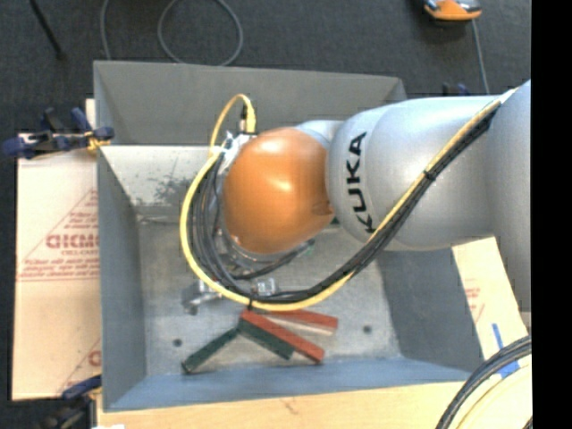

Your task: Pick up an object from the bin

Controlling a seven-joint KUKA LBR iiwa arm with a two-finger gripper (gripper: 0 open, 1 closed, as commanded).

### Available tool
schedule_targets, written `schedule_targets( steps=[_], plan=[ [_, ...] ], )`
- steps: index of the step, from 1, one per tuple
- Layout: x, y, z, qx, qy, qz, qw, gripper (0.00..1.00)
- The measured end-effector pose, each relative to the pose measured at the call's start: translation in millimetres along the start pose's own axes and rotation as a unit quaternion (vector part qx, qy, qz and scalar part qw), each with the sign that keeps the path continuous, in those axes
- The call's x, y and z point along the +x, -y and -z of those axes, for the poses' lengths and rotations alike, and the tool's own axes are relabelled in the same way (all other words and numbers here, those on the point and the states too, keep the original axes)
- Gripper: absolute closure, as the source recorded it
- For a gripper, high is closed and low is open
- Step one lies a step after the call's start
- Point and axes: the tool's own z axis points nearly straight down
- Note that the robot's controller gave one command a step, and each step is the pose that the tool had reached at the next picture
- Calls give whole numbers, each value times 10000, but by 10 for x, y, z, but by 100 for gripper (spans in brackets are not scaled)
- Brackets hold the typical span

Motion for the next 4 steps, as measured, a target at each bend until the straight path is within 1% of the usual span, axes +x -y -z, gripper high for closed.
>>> schedule_targets(
  steps=[1, 2, 3, 4],
  plan=[
    [503, -350, -801, -18, 11, -147, 9999, 0],
    [1241, 281, -276, -5, 0, -707, 9975, 0],
    [1471, -328, -718, -38, 2, -654, 9979, 0],
    [1404, 254, -745, 18, 8, -649, 9979, 0]
  ],
)
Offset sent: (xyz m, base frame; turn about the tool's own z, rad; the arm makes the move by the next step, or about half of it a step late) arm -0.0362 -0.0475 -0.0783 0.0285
